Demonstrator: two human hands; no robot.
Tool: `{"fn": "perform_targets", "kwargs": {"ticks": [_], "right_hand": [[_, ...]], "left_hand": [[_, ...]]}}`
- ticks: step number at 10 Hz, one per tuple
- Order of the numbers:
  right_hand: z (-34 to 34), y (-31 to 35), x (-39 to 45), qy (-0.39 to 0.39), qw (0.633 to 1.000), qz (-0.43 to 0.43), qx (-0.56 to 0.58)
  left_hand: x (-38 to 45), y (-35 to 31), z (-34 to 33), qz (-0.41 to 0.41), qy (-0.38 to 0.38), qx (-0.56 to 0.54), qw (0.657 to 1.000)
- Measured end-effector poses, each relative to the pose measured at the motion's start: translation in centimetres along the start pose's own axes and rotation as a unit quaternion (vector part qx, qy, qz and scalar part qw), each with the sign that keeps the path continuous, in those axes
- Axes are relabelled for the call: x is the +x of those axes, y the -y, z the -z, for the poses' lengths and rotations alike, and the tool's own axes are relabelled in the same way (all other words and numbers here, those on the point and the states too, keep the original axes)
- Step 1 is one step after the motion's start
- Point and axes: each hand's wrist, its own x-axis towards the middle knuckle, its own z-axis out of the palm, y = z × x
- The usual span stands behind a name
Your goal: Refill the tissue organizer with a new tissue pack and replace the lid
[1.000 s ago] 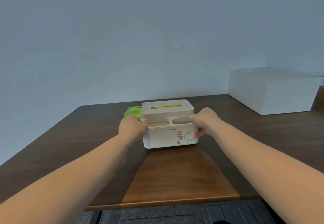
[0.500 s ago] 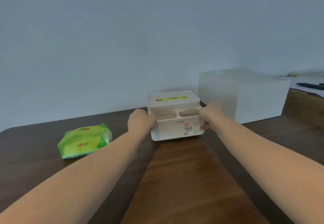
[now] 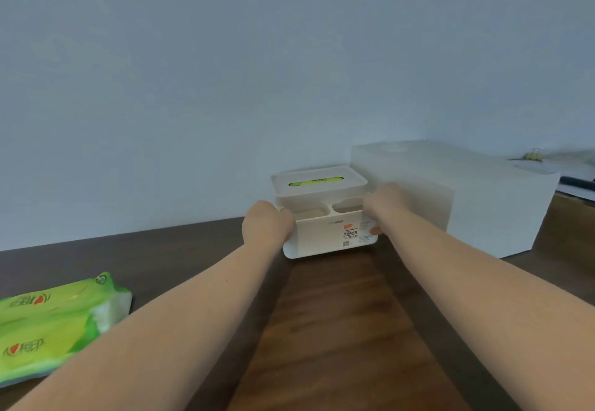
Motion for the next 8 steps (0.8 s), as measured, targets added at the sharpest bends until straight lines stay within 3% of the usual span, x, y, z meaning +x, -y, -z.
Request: {"fn": "perform_targets", "kwargs": {"ticks": [3,8], "right_hand": [[-1.2,-0.6,1.7,-0.08,0.995,0.046,-0.05],[0.9,-1.2,-0.3,-0.057,0.983,0.059,-0.166]], "left_hand": [[1.0,-1.2,-2.4,0.0,-0.006,-0.043,0.999],[-0.8,0.7,-0.6,-0.017,0.035,-0.044,0.998]]}}
